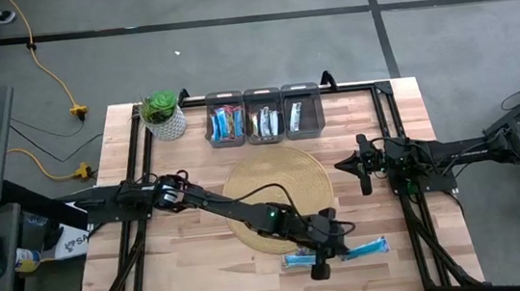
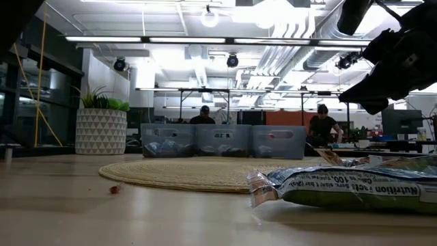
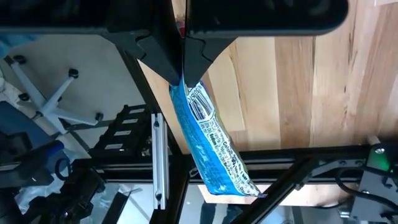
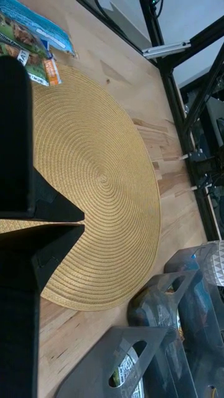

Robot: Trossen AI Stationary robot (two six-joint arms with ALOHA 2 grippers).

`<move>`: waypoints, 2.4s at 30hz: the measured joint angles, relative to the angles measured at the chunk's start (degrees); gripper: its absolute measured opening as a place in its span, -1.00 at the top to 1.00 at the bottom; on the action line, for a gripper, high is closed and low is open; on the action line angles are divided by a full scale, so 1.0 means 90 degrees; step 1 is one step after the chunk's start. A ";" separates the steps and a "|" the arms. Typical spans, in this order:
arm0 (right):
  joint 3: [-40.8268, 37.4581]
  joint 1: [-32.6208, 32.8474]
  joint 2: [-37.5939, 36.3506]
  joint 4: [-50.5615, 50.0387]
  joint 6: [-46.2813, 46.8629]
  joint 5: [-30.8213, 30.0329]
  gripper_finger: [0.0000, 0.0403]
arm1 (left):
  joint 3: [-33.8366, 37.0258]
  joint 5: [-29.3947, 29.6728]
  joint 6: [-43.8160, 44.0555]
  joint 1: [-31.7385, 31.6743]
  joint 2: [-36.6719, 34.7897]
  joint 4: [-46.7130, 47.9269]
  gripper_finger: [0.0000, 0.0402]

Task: Pick and place Granola Bars by type
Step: Put the blue granola bar into the right black bin

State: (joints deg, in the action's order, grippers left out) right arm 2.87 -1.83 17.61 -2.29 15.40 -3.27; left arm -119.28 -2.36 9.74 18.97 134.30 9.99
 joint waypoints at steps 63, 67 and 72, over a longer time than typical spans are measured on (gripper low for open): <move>-0.0005 -0.0001 0.0002 -0.0001 0.0000 0.0000 1.00 | -0.1736 0.3110 0.0979 -0.4465 -0.1593 0.4686 1.00; -0.0005 -0.0001 0.0002 -0.0001 -0.0001 0.0000 1.00 | -0.1727 0.2345 0.0978 -0.4706 -0.1459 0.4643 1.00; -0.0005 -0.0002 0.0002 0.0002 0.0000 0.0001 1.00 | -0.1328 0.1845 0.0976 -0.4741 -0.1374 0.4179 1.00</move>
State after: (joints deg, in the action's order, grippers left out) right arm 2.83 -1.85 17.63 -2.27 15.40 -3.25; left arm -131.24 14.25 18.52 -23.70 121.93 47.61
